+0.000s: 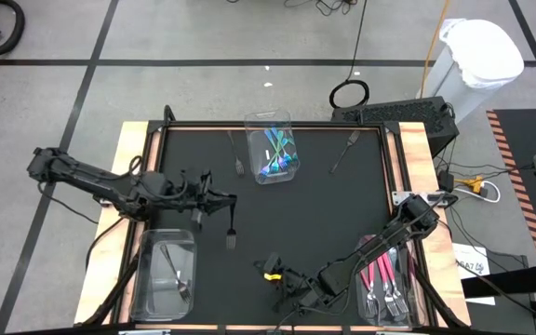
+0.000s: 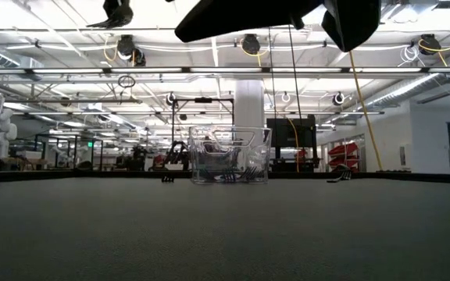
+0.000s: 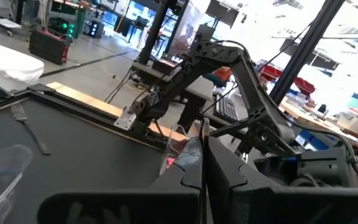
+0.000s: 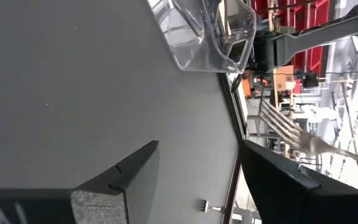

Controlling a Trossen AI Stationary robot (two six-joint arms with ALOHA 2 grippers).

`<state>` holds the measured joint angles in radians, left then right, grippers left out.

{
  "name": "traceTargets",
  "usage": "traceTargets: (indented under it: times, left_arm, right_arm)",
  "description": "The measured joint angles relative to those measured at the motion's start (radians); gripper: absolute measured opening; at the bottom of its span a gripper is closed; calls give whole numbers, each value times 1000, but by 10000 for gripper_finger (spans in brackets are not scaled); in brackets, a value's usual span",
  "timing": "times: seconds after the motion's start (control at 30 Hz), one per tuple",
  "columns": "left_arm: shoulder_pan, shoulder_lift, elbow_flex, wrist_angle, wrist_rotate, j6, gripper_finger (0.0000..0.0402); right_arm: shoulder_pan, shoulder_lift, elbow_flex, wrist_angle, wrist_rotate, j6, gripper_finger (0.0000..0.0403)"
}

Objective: Sort silverware by color (type)
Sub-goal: Put the black fork into the bottom left transparent bin

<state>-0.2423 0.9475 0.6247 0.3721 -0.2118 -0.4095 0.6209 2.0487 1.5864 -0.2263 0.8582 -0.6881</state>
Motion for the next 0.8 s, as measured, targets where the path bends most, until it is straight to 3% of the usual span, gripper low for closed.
traceTargets:
  times: [0.8]
  left_arm:
    - [-138,-150,1,-223,-6,2,1]
  right_arm:
    - [5,-140,0,-288,1,253,219]
